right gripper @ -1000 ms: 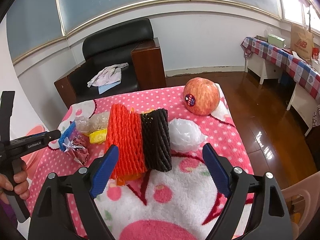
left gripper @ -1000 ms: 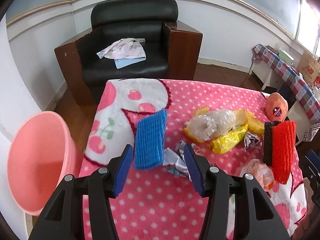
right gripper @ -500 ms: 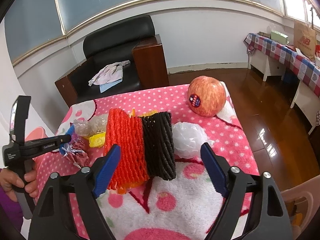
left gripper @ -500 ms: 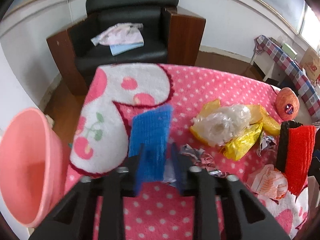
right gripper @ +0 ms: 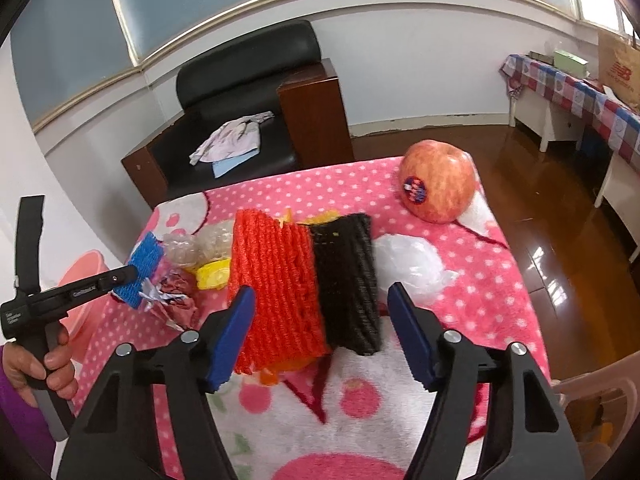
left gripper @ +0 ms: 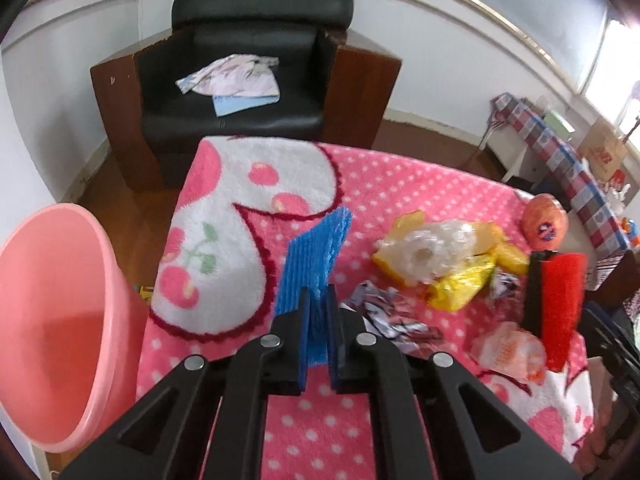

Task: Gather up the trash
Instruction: 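Grasp the blue sponge with the left tool while the right tool grasps the red foam net, then carry both items over the pink bin and open both tools to drop them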

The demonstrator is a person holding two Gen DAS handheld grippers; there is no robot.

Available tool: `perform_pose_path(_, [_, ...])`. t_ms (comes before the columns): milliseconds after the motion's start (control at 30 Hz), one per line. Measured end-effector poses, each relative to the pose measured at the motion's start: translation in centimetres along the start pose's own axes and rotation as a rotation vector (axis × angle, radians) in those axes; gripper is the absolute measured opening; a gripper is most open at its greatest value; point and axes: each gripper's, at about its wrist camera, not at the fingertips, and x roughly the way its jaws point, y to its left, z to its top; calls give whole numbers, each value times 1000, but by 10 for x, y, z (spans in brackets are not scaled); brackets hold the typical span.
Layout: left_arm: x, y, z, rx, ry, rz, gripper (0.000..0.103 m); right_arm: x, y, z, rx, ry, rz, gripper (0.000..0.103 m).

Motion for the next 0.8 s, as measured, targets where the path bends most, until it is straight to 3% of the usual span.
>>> perform_pose_path(200, [-26, -1, -12, 10, -31, -38, 6, 6, 14, 2, -2, 15, 36, 62])
perform_pose_path(333, [-38, 0, -20, 11, -44, -63, 6, 11, 26, 2, -39, 17, 14, 62])
perform_pose_path(400, [-45, 1, -23, 12, -50, -67, 6, 17, 26, 2, -35, 40, 6, 48])
perform_pose_path(433, [-48, 3, -24, 13, -54, -69, 6, 21, 24, 2, -21, 62, 15, 29])
perform_pose_path(500, [-55, 5, -26, 15, -65, -78, 6, 26, 22, 1, 8, 100, 24, 15])
perform_pose_path(600, [-66, 13, -27, 20, -87, -83, 6, 26, 23, -1, 14, 112, 32, 10])
perform_pose_path(800, [-88, 31, -26, 11, -137, -74, 6, -5, 42, 8, 11, 27, 88, 10])
